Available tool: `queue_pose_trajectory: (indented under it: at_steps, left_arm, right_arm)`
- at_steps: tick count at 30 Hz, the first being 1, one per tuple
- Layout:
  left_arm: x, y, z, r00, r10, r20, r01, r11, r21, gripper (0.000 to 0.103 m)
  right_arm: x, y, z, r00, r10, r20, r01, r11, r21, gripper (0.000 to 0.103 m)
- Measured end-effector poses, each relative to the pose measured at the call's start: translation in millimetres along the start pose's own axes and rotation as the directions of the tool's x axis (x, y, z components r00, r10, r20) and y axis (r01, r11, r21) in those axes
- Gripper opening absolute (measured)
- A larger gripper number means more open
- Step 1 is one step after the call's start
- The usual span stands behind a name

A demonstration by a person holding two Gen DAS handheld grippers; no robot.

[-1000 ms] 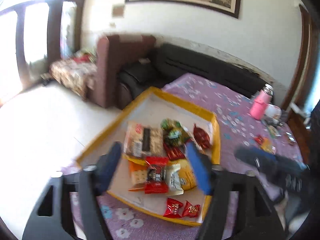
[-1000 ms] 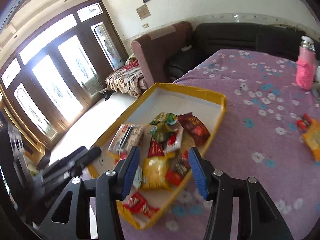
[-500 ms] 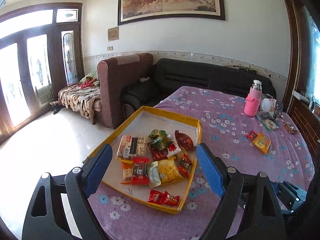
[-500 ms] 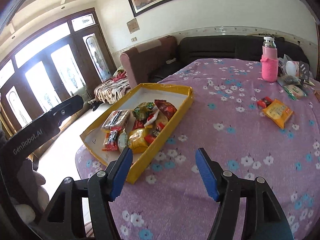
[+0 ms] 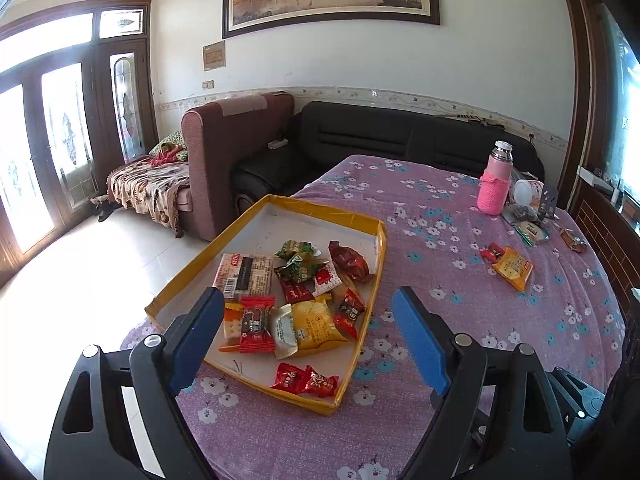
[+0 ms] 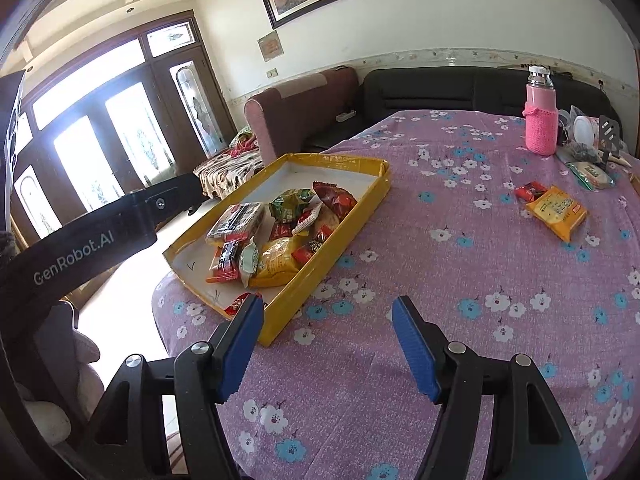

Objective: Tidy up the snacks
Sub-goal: 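Withdraw both open tools from the tray toward the remaining snacks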

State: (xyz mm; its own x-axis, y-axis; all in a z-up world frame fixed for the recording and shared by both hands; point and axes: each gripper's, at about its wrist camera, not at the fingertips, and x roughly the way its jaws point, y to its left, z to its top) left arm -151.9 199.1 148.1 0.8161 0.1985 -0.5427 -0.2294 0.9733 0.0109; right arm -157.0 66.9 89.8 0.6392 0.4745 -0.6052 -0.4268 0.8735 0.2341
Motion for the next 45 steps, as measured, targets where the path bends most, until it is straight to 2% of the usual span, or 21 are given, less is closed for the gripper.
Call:
queue_pose_trajectory:
  at_steps: [22, 27, 29, 32, 35, 38, 40, 45]
  left_arm:
    - [14.7, -15.8, -3.5, 0.999, -0.013, -0.036, 0.014, 1.0, 0.024, 0.087]
    - [20.9, -20.5, -6.4, 0.997, -0.047, -0.061, 0.049, 0.998, 0.032, 0.087]
    - [25.1, -22.0, -7.0, 0.994, -0.081, -0.079, 0.084, 0.996, 0.029, 0.087]
    - [31.4, -26.4, -5.6, 0.983, -0.146, -0.108, 0.149, 0.988, 0.027, 0.087]
    - [39.5, -35.9, 2.4, 0.964, -0.23, -0.134, 0.235, 0.972, 0.028, 0.087]
    - [53.5, -50.0, 15.5, 0.932, -0.322, -0.163, 0.33, 0.944, 0.019, 0.087]
    - [66.4, -60.5, 24.1, 0.921, -0.344, -0.179, 0.353, 0.936, 0.016, 0.087]
    - [99.3, -84.1, 41.6, 0.902, -0.374, -0.217, 0.385, 0.923, 0.011, 0.087]
  right_arm:
    - [13.2, -10.5, -6.1, 0.999, 0.02, -0.028, -0.019, 0.999, 0.033, 0.07]
    - [14.0, -25.3, -6.9, 0.999, 0.006, -0.034, -0.004, 0.998, 0.067, 0.07]
    - [12.8, -33.7, -6.7, 0.999, -0.005, -0.038, 0.008, 0.997, 0.071, 0.07]
    - [8.2, -55.0, -3.3, 0.998, -0.04, -0.048, 0.043, 0.996, 0.072, 0.071]
    - [4.0, -98.4, 10.3, 0.993, -0.09, -0.074, 0.099, 0.987, 0.125, 0.071]
    - [-0.4, -152.0, 29.6, 0.987, -0.14, -0.076, 0.153, 0.963, 0.223, 0.071]
    - [2.0, -193.1, 46.8, 0.979, -0.187, -0.079, 0.202, 0.936, 0.29, 0.072]
    - [36.6, -263.1, 73.6, 0.965, -0.224, -0.136, 0.261, 0.871, 0.417, 0.074]
